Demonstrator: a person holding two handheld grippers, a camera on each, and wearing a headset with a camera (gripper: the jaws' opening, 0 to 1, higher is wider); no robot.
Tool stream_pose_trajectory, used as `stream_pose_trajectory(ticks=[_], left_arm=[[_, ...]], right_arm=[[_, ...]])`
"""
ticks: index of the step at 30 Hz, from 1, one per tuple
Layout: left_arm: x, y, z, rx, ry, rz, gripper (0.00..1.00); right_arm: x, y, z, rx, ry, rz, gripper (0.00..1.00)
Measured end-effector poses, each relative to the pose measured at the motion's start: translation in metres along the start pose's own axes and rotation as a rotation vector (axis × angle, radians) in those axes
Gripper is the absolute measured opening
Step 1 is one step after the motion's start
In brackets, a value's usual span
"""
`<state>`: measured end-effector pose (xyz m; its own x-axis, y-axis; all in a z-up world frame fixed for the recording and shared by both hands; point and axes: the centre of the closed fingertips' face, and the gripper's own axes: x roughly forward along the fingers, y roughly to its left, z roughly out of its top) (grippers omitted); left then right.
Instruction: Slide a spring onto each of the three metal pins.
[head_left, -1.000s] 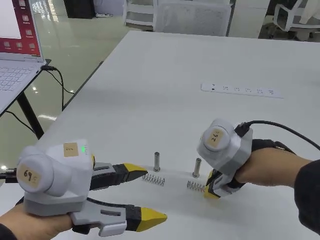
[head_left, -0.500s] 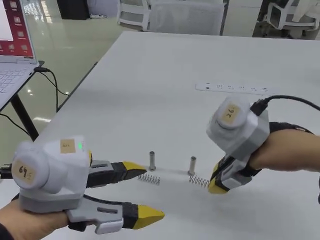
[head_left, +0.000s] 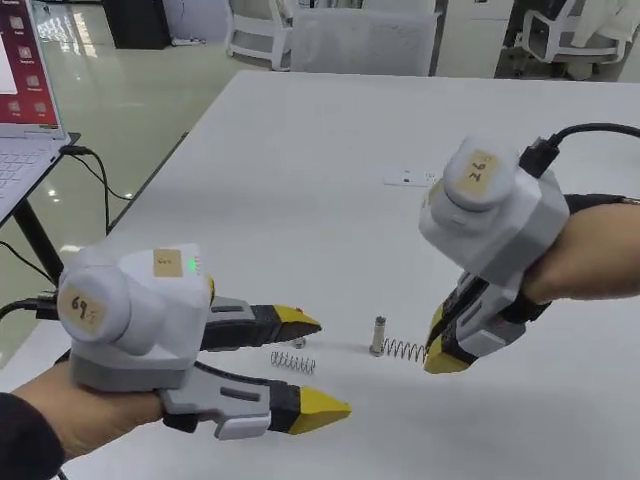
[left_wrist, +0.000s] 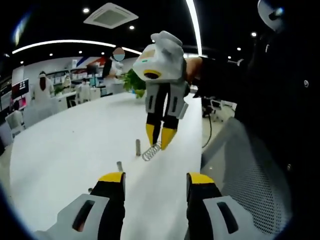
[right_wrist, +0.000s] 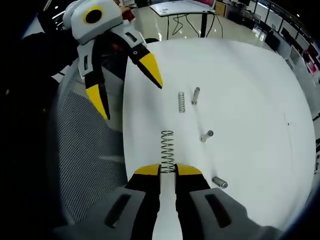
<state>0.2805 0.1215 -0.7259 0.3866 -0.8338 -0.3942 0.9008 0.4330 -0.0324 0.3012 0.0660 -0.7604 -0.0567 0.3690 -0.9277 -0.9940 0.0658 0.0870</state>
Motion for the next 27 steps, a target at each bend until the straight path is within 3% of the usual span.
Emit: stream_pose_trajectory(ticks=[9, 16, 27], left_arm=[[0.017, -0.004, 0.013, 0.012, -0.044, -0.023, 0.33], [0.026, -0.015, 0.004, 0.032, -0.023, -0.056, 0.24], [0.029, -0.021, -0.005, 0.085, 0.0, -0.078, 0.07]], right_arm=[[-0.005, 0.013, 0.013, -0.066, 0.007, 0.011, 0.07], [-0.002, 0.024, 0.014, -0.099, 0.03, 0.038, 0.07], [0.001, 0.036, 0.009, -0.143, 0.07, 0.081, 0.07]])
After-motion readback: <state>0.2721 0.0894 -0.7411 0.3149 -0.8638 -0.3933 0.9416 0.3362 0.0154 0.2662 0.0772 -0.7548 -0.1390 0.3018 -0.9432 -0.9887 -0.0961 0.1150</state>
